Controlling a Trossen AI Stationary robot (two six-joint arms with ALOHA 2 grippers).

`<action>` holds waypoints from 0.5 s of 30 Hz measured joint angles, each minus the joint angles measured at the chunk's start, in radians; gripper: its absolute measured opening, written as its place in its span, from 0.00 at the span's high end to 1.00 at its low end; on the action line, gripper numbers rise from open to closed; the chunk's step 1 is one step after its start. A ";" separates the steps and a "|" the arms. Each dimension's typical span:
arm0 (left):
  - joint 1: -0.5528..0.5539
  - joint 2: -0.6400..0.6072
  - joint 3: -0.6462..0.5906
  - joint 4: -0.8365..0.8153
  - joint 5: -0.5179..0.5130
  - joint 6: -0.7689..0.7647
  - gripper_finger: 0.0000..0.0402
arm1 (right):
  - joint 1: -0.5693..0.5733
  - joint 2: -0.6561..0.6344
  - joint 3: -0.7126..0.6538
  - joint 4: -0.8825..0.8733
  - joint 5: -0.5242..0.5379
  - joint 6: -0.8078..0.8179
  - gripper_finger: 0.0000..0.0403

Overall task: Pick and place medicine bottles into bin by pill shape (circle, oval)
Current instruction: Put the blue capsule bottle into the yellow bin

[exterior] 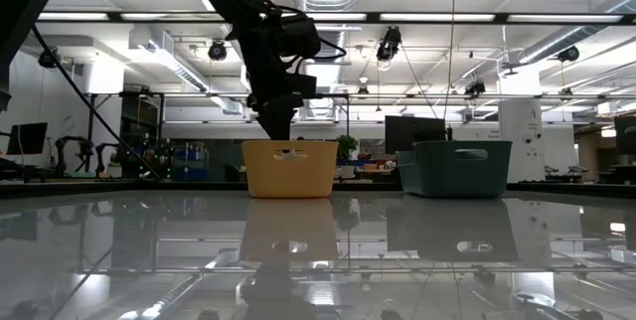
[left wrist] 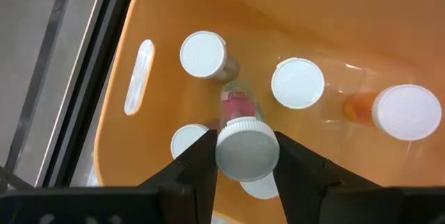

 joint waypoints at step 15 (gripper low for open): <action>-0.001 0.000 0.000 0.000 0.000 -0.022 0.74 | 0.000 0.000 0.000 -0.008 0.000 0.000 0.57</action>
